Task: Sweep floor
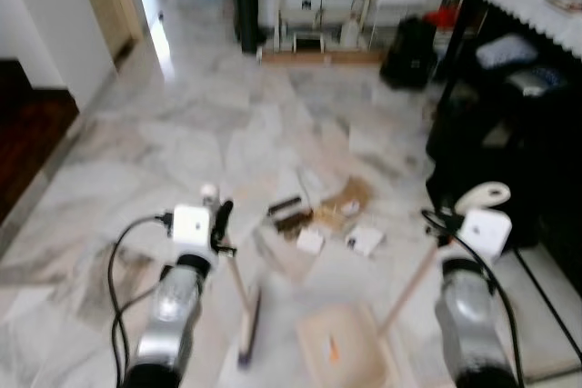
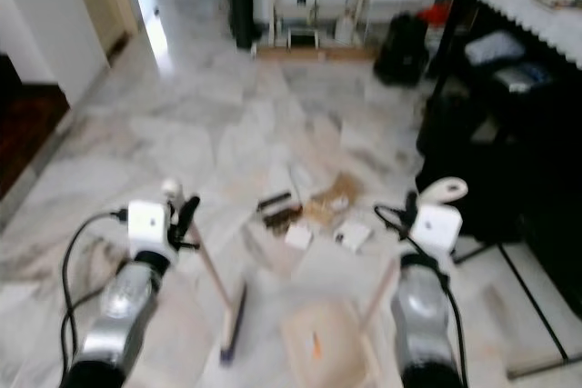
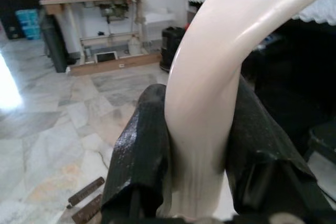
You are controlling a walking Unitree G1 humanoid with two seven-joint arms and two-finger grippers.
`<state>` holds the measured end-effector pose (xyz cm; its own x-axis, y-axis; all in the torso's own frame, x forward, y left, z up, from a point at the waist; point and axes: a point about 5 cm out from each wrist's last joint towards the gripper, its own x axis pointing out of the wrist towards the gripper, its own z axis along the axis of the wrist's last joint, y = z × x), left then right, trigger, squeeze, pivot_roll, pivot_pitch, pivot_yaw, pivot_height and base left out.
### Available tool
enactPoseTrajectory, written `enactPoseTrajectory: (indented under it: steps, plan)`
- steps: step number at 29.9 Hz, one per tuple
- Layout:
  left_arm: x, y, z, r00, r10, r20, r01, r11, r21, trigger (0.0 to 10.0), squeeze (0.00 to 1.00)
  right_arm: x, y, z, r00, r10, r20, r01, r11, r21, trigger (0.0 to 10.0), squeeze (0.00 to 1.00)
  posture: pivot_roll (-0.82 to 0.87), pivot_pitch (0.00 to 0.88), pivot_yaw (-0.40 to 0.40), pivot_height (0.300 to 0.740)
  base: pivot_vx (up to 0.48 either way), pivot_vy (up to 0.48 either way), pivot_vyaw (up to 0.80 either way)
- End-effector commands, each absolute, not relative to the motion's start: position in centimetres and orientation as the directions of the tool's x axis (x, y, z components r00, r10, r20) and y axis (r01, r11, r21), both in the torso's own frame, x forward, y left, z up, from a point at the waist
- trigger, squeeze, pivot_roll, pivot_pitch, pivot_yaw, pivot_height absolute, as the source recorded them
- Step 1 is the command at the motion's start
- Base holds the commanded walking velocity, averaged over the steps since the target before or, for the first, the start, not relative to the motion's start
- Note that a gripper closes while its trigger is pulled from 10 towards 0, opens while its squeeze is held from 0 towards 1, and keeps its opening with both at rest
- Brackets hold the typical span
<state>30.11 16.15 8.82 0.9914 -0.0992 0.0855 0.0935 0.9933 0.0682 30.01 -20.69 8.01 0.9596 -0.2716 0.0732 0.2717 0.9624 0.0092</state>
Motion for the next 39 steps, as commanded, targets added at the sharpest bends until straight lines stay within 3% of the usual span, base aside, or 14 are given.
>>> enactPoseTrajectory:
  steps: [1, 39]
  plan:
    - [30.39, 15.65, 9.59, 0.986, -0.111, 0.121, 0.103, 0.992, 0.068, 10.0, 0.00, 30.07, -21.43, 8.71, 0.951, -0.292, 0.102, 0.293, 0.956, 0.008, 10.0, 0.00, -0.03, 0.000, 0.007, 0.740, 0.349, 0.000, 0.00]
    - [30.32, 15.77, 9.70, 0.986, -0.111, 0.126, 0.103, 0.992, 0.069, 10.0, 0.00, 30.06, -21.17, 8.74, 0.955, -0.279, 0.104, 0.278, 0.960, 0.018, 10.0, 0.00, -0.03, 0.000, 0.010, 0.740, 0.349, 0.000, -0.08]
